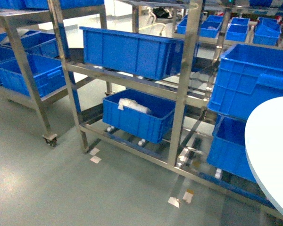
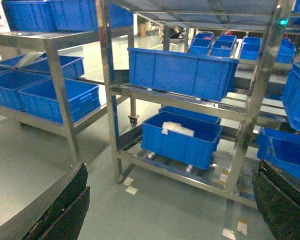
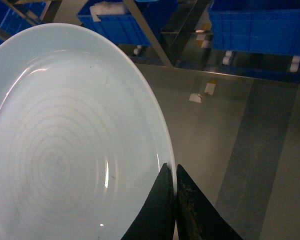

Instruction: Place blue tray on left shelf second layer neatly

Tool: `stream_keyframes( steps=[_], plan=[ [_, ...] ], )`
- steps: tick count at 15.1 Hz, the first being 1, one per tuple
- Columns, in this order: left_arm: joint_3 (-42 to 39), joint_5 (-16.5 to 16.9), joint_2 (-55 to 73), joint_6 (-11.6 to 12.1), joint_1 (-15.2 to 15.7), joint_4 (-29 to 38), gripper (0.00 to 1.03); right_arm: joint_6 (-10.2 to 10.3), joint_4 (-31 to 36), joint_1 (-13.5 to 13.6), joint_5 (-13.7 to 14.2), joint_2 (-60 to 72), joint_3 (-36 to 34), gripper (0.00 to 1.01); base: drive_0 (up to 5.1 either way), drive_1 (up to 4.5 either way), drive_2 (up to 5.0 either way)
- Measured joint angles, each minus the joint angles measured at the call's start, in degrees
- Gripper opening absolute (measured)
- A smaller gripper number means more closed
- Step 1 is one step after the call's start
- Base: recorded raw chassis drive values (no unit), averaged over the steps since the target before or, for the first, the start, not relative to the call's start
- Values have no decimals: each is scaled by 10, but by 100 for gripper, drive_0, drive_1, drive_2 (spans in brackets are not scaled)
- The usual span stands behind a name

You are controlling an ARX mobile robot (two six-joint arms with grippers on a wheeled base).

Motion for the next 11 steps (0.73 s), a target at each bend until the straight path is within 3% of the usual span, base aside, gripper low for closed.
stream_keyframes(
  steps=[6, 11],
  plan=[
    [0, 0, 0, 0, 0, 0, 98, 0, 1, 0, 0, -1, 0, 2, -166, 224, -557],
    [0, 0, 0, 0, 0, 0, 98, 0, 0, 0, 2, 0, 0, 2, -155, 43, -353]
  ],
)
